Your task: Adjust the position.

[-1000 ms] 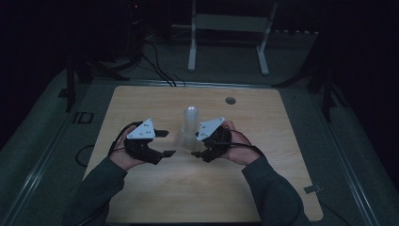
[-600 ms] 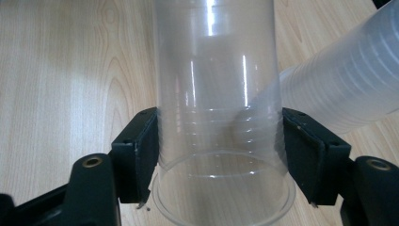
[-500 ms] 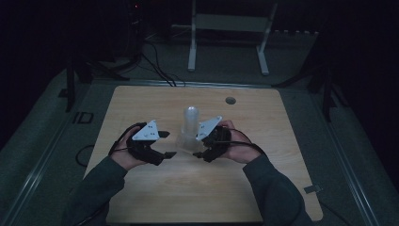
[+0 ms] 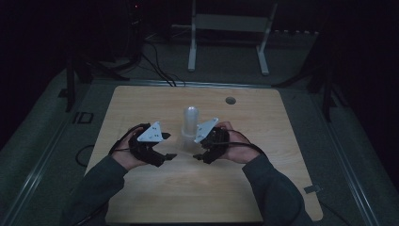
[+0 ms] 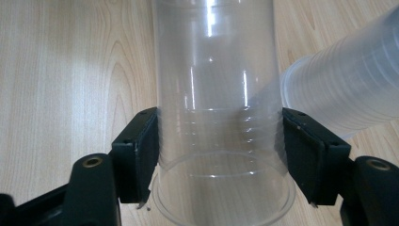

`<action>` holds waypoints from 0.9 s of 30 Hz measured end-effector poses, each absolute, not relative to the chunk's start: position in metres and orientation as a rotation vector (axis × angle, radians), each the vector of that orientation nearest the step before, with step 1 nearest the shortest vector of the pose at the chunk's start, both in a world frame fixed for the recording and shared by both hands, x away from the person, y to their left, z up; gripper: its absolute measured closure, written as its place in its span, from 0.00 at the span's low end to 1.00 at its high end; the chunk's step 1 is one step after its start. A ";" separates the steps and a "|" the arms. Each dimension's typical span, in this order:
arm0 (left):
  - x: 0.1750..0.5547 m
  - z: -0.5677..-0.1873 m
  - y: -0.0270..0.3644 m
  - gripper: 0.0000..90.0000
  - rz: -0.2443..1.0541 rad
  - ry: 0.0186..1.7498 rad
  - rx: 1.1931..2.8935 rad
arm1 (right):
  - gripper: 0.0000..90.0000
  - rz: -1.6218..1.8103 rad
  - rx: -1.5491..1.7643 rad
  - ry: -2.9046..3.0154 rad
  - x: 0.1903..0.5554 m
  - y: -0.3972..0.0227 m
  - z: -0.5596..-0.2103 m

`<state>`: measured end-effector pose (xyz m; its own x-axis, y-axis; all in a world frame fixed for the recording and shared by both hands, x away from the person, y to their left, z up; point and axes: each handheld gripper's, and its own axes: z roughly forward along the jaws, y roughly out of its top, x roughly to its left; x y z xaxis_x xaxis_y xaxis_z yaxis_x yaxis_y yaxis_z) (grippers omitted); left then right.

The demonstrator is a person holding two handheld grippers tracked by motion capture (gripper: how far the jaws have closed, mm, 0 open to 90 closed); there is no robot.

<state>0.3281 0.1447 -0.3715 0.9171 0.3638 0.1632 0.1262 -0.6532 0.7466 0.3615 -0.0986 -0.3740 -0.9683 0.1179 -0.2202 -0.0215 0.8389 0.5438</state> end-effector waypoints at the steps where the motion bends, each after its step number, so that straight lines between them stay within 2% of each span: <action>1: 0.328 -0.372 0.144 0.30 0.384 0.344 2.284 | 0.36 0.818 0.076 2.775 0.361 -0.098 -0.374; 27: 0.330 -0.374 0.133 0.30 0.430 0.324 2.417 | 0.36 0.667 0.032 2.805 0.362 -0.084 -0.378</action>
